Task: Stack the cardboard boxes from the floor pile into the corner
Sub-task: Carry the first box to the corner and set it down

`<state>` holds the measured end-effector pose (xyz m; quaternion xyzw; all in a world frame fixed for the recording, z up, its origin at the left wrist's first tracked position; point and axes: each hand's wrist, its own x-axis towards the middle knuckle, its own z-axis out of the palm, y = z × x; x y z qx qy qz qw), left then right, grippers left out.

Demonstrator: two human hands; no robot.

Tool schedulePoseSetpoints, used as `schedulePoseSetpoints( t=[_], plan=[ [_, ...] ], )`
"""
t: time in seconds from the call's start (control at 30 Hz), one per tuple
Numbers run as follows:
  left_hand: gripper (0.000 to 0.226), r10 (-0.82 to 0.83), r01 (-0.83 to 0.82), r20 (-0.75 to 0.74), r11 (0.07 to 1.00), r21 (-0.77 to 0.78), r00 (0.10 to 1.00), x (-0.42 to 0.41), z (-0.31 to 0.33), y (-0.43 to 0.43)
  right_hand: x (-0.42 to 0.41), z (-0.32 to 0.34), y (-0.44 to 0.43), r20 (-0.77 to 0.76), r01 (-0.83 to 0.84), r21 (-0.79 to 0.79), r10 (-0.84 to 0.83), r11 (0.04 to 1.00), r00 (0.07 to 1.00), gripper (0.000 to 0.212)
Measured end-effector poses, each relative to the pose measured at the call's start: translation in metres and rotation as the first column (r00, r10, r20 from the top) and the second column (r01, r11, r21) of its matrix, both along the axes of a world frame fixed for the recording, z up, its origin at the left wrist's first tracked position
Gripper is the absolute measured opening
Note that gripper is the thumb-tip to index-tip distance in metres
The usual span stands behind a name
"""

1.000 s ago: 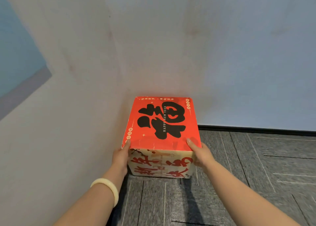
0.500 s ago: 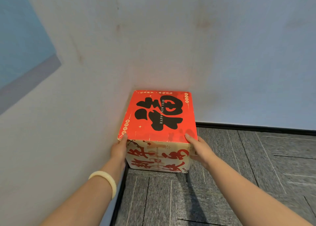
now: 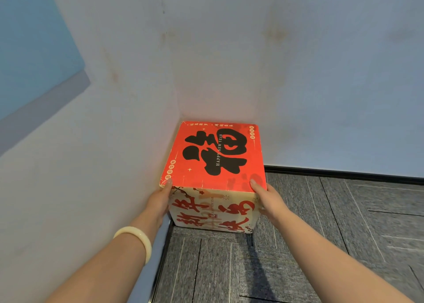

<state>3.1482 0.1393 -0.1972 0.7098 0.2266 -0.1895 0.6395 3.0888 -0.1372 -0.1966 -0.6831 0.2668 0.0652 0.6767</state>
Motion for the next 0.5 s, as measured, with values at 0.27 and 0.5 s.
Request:
schedulePoseSetpoints(
  t=[0.27, 0.5],
  plan=[
    [0.062, -0.012, 0.012, -0.008, 1.0, -0.004, 1.0, -0.0046, 0.0049, -0.001, -0.0036, 0.0039, 0.001, 0.0, -0.005, -0.027, 0.005, 1.0, 1.0, 0.045],
    [0.06, 0.009, -0.009, 0.005, 1.0, -0.021, 1.0, -0.0094, 0.0053, -0.006, -0.0055, 0.0047, 0.0023, -0.011, -0.009, -0.058, 0.009, 0.998, 1.0, 0.055]
  ],
)
